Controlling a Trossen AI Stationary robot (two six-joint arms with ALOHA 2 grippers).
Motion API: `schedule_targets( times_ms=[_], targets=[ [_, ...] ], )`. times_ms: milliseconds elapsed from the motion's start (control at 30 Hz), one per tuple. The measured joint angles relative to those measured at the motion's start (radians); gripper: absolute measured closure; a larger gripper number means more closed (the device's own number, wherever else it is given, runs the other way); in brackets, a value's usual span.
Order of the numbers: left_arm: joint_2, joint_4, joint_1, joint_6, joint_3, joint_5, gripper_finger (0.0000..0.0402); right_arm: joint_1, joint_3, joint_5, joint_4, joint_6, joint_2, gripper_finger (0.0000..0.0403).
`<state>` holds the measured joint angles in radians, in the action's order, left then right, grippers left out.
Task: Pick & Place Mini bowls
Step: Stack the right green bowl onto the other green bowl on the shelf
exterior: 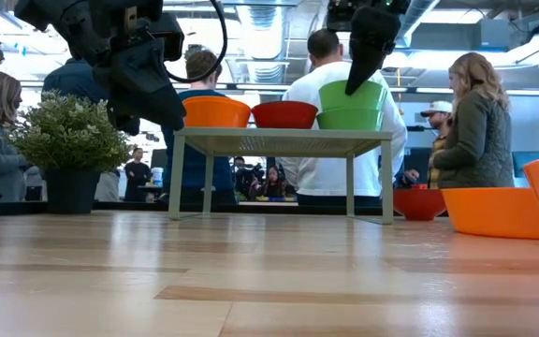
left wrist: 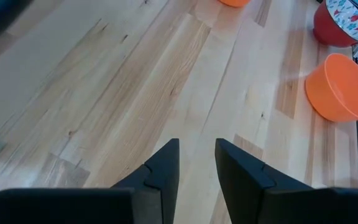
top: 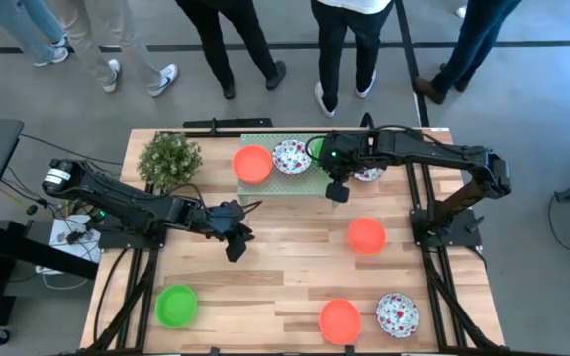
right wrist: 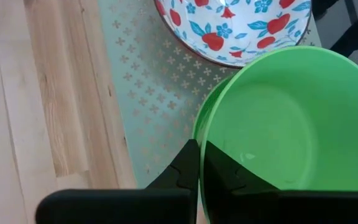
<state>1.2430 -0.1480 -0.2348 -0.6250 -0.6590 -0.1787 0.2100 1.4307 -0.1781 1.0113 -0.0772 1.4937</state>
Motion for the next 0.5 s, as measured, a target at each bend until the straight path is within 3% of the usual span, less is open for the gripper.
schedule_targets(
  times_ms=[500],
  targets=[
    [0.000,0.001,0.000,0.000,0.000,0.000,0.0298,0.003,-0.107,-0.004,-0.084,-0.030,-0.001,0.0394]
  ],
)
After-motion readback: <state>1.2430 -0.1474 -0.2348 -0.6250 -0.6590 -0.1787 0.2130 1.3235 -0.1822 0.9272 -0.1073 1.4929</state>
